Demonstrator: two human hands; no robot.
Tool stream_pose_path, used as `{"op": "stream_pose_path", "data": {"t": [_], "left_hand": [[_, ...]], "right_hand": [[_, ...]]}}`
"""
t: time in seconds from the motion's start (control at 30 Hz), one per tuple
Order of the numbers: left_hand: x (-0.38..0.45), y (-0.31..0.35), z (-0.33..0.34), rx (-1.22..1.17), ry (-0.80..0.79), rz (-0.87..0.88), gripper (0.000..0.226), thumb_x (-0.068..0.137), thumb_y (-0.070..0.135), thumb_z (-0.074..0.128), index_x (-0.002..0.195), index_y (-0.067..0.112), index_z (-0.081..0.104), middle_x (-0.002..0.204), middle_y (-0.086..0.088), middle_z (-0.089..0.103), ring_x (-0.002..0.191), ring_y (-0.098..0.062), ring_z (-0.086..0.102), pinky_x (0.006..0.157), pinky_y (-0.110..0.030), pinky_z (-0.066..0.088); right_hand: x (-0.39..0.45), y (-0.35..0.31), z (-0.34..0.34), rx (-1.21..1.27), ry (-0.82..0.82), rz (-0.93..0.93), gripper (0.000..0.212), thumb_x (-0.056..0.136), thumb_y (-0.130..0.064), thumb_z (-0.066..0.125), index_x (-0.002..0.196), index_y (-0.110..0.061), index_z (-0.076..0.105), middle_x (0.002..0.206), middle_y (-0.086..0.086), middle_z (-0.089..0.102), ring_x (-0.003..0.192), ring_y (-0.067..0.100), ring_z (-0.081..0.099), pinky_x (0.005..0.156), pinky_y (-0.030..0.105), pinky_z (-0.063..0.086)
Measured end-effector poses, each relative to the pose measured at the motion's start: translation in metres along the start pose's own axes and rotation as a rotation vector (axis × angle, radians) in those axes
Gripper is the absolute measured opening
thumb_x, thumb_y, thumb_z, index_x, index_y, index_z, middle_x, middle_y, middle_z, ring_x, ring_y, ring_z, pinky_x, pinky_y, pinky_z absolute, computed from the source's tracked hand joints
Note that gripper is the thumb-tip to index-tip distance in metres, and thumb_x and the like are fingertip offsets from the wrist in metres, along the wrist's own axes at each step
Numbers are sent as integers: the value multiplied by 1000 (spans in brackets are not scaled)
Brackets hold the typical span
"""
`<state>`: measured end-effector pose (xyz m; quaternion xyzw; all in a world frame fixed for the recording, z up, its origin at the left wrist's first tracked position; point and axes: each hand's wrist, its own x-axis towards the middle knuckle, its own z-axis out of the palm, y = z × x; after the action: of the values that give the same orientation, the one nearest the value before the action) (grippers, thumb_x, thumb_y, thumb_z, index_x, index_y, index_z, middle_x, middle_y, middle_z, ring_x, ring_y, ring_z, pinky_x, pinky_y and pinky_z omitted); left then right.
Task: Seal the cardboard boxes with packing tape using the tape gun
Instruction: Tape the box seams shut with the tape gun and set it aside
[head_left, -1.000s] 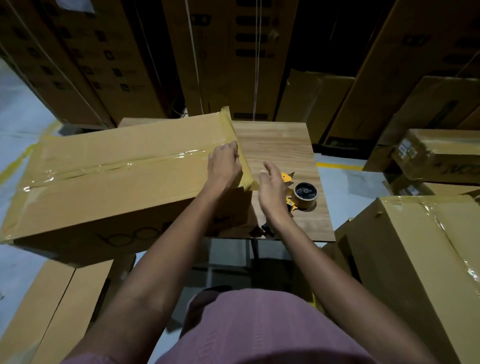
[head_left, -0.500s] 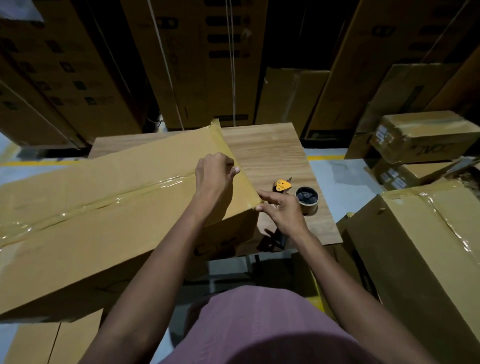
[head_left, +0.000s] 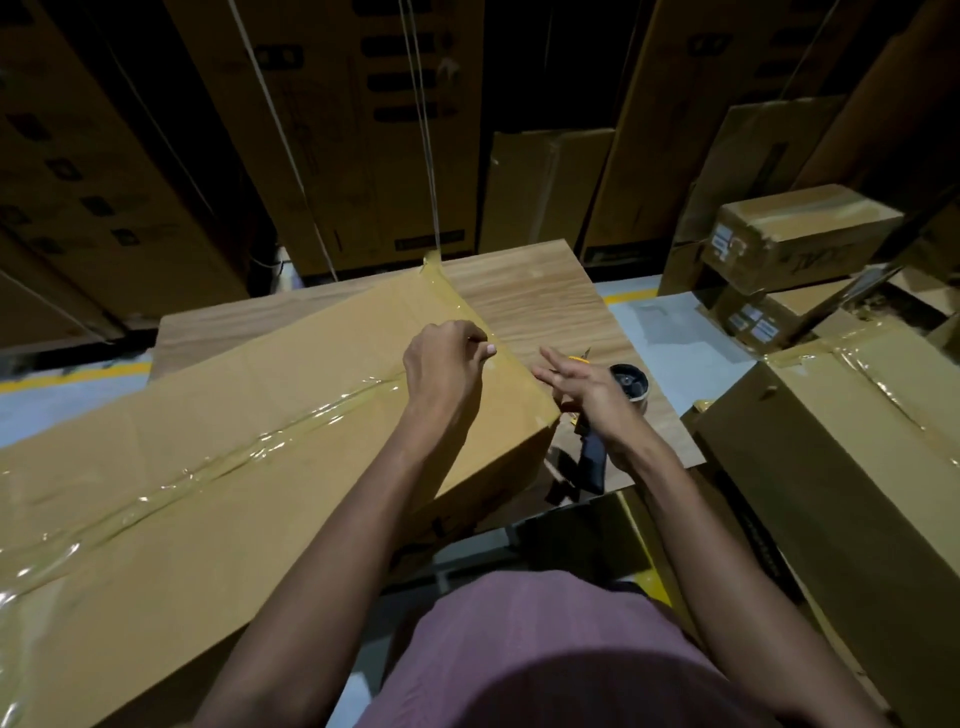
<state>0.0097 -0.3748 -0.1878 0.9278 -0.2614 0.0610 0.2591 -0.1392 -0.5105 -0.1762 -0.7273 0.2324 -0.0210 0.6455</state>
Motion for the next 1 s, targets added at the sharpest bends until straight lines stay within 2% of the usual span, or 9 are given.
{"op": "stream_pose_path", "data": {"t": [0.13, 0.3, 0.37, 0.47, 0.6, 0.73, 0.8, 0.9, 1.0], "left_hand": [[-8, -4, 2, -42, 88, 34, 38, 86, 36, 78, 119, 18, 70, 107, -8, 70, 104, -26, 59, 86, -39, 49], [15, -13, -4, 76, -106, -35, 81, 83, 56, 75, 146, 18, 42, 151, -4, 41, 139, -27, 32, 112, -44, 26], [29, -16, -9, 136, -258, -72, 91, 81, 64, 72, 151, 19, 35, 159, -4, 32, 146, -30, 23, 116, -51, 23], [44, -18, -12, 163, -383, -95, 102, 76, 70, 72, 155, 21, 28, 165, -2, 20, 151, -33, 13, 118, -60, 17], [55, -28, -15, 80, -418, -140, 116, 65, 75, 78, 156, 29, 23, 166, 6, 13, 153, -31, 4, 119, -62, 11], [56, -37, -12, 6, -485, -156, 130, 59, 76, 80, 159, 34, 9, 168, 13, -6, 154, -28, -20, 119, -64, -10], [57, -37, -12, 20, -505, -152, 134, 61, 77, 79, 161, 33, 2, 168, 10, -15, 152, -28, -27, 117, -63, -15], [59, -37, -10, 51, -535, -180, 139, 62, 78, 77, 161, 31, -7, 166, 3, -27, 149, -27, -35, 115, -63, -18], [59, -38, -9, 57, -573, -191, 142, 61, 80, 76, 161, 29, -13, 164, 4, -33, 146, -25, -40, 114, -62, -21]], "right_hand": [[-4, -7, 18, -130, -97, 64, 71, 100, -71, 22, 161, -34, 26, 170, -10, 21, 157, 14, 16, 129, 46, 15], [14, -20, 19, -118, -165, 135, 60, 107, -58, 9, 158, -39, 35, 147, -19, 35, 138, 6, 27, 109, 31, 23], [33, -28, 24, -102, -228, 155, 58, 106, -62, 10, 153, -47, 41, 146, -13, 46, 138, 12, 42, 113, 35, 36], [69, -38, 34, -110, -269, 140, 58, 106, -63, 10, 151, -46, 43, 129, -3, 63, 114, 8, 64, 94, 28, 55], [93, -37, 39, -160, -318, 153, 65, 101, -74, 11, 156, -49, 36, 154, 3, 48, 139, 23, 50, 115, 47, 44], [72, -23, 30, -91, -306, 164, 59, 106, -62, 6, 158, -49, 30, 141, -26, 43, 123, -3, 49, 88, 13, 47], [70, -22, 28, -52, -313, 179, 58, 106, -61, 5, 157, -50, 29, 141, -29, 41, 121, -3, 47, 82, 8, 46], [104, -27, 34, -62, -332, 210, 61, 97, -79, 11, 149, -61, 38, 157, -12, 43, 137, 14, 47, 110, 35, 48], [155, -35, 51, -150, -350, 191, 89, 69, -105, 22, 143, -62, 46, 162, -2, 40, 147, 26, 40, 119, 53, 37]]}}
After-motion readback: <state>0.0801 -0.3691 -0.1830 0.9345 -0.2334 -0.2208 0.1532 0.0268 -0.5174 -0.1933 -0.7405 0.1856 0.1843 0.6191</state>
